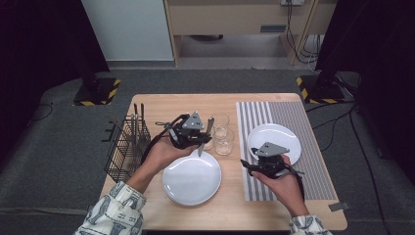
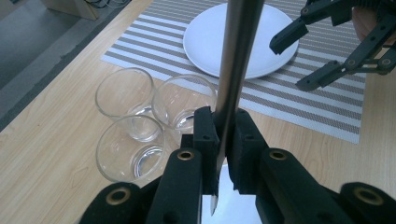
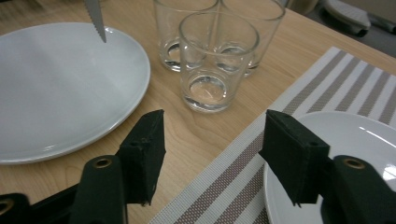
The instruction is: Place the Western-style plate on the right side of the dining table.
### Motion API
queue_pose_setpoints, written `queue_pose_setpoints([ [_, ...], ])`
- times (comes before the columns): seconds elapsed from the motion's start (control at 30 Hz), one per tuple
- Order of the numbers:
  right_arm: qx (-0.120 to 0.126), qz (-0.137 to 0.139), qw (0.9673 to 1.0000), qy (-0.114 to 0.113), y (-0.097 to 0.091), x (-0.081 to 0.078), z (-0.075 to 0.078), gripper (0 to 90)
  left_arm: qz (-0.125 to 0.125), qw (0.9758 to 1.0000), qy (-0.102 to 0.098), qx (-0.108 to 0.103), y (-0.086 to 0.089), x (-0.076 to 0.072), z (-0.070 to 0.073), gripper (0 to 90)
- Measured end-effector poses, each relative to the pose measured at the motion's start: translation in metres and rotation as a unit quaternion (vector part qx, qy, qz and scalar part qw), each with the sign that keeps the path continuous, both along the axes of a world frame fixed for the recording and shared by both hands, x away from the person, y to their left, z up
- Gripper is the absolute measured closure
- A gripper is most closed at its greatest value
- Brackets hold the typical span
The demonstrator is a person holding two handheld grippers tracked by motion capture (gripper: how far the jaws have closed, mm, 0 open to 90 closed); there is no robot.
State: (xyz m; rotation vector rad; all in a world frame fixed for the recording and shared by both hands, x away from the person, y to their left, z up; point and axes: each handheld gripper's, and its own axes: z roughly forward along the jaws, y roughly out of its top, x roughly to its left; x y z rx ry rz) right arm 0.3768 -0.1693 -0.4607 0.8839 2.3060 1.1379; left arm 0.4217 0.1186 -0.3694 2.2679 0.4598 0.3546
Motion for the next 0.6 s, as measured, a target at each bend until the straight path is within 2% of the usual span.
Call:
queue_pose_setpoints([
  [0.13,-0.007,0.012,0.9999,0.005,0.003,0.007,0.007,45.3,-0.002,1.0,-0.002,0.003,-0.002,-0.001,0.0,82.4],
  [0.23,0.005,0.023,0.9997,0.004,0.003,0.012,0.016,47.3,-0.009,0.9999,-0.002,0.005,-0.004,-0.002,-0.001,82.4],
  [0.33,0.008,0.035,0.9994,0.002,0.004,0.016,0.026,50.8,-0.014,0.9998,-0.004,0.016,-0.007,-0.004,-0.001,82.4],
  [0.47,0.003,0.061,0.9981,0.001,0.005,0.016,0.038,50.0,-0.011,0.9997,-0.011,0.018,-0.011,-0.006,0.0,82.4],
  [0.6,0.009,0.068,0.9977,0.002,0.001,0.013,0.048,56.9,-0.009,0.9998,-0.015,0.003,-0.014,-0.009,0.001,82.4],
])
